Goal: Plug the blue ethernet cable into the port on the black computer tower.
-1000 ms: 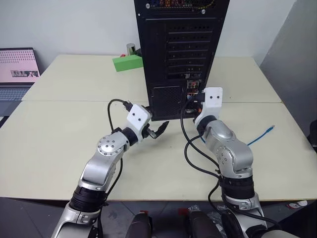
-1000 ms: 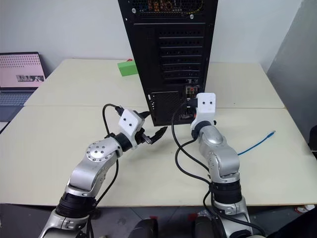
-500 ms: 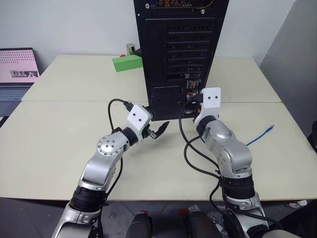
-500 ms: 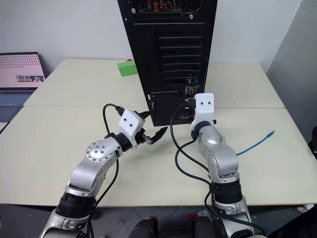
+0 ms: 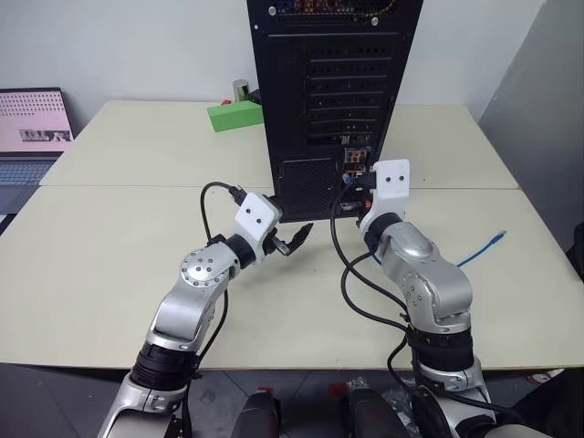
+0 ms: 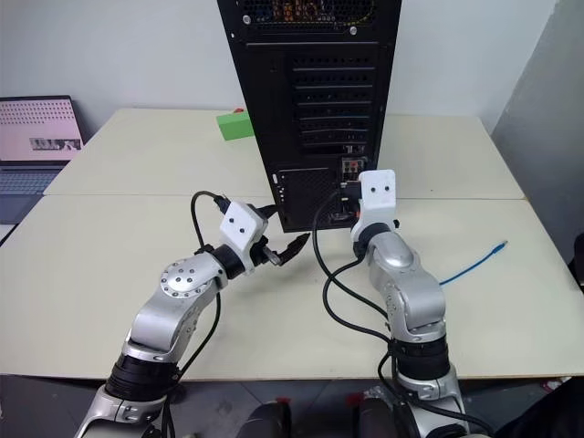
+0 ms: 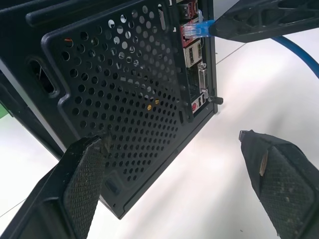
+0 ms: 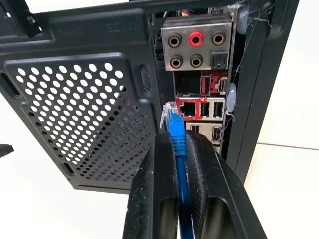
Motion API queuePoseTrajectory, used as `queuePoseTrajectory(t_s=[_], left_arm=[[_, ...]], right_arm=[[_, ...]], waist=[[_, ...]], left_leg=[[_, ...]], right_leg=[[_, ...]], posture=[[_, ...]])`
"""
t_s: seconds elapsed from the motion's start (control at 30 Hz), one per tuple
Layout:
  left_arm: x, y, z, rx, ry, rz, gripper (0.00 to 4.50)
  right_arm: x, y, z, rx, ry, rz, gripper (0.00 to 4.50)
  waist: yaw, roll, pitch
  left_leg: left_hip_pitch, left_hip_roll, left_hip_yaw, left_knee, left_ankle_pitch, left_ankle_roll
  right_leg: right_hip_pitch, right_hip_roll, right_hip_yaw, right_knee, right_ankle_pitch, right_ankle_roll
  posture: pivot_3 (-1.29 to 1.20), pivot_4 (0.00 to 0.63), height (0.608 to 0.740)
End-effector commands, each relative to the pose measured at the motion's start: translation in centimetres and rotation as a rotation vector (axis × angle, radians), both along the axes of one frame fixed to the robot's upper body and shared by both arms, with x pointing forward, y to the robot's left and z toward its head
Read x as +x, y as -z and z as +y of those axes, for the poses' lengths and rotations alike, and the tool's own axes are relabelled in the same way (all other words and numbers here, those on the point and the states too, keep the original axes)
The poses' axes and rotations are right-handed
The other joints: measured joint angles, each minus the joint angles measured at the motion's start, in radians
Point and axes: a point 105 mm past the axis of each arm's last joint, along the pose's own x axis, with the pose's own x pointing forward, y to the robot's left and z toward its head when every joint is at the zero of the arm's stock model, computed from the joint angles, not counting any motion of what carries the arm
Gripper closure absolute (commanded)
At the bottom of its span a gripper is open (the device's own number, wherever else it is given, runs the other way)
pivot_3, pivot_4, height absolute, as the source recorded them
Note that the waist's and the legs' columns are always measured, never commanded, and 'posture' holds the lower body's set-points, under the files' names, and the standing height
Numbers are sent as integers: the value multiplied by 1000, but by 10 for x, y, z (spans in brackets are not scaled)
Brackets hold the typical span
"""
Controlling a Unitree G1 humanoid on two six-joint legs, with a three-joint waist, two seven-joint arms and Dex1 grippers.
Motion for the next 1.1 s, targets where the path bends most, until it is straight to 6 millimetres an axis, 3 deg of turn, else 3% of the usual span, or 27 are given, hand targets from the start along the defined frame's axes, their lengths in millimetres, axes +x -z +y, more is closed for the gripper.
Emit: queuePoseTrajectory(t_s=[0.03, 1.1], left_arm=[[-2, -12, -2, -5, 11, -55, 118], [-8, -15, -6, -35, 52, -54, 118]], right_arm=[[-4, -10, -1, 13, -3, -48, 4500], [12, -14, -6, -23, 14, -86, 4500]], waist=[[0, 0, 0], [-1, 0, 0]], left_leg=[[0, 0, 0, 0, 0, 0], [0, 0, 0, 0, 0, 0]], right_leg=[[0, 0, 0, 0, 0, 0], [0, 0, 0, 0, 0, 0]], posture=[[0, 150, 740], [0, 150, 740]])
